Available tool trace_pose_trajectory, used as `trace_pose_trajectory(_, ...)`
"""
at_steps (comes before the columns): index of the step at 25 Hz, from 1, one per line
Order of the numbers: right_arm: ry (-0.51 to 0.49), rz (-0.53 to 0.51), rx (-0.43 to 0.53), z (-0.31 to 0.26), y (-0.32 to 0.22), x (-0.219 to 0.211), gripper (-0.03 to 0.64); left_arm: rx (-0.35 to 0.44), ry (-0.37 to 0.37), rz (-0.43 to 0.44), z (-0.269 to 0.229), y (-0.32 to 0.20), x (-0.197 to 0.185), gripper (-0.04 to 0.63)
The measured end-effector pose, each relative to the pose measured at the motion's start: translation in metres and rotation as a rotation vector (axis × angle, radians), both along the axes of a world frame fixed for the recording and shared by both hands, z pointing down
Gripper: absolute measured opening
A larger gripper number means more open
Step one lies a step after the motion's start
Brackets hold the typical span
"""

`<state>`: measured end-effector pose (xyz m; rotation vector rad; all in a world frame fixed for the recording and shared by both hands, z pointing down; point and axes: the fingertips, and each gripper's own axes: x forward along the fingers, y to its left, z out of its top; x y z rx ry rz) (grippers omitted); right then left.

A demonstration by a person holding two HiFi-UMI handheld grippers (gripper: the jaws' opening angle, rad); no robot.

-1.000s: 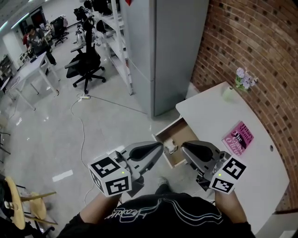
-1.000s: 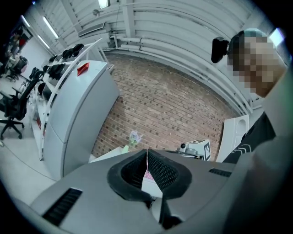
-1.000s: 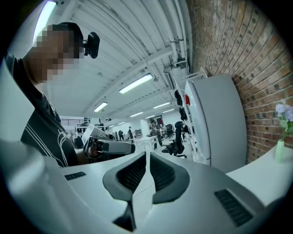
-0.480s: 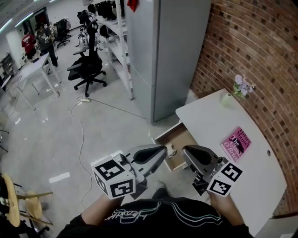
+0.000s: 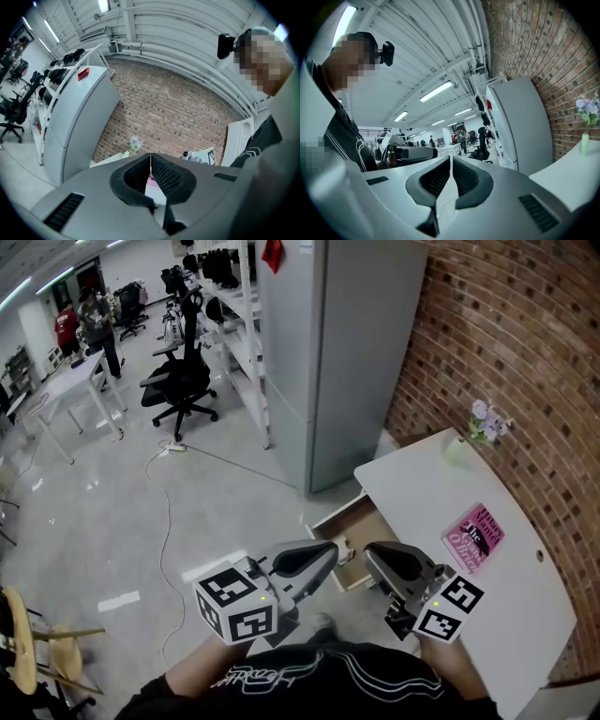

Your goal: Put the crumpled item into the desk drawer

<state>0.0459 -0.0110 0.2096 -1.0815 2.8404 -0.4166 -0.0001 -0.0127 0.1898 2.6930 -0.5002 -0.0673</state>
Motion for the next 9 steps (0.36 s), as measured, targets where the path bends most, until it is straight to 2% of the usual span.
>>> trace_pose_trajectory(9, 0.002, -0.004, -0.003, 0.0002, -0.0010, 0.0009, 0.051, -0.015, 0.000, -0.007, 0.0041, -0.0009, 0.0025, 0.023)
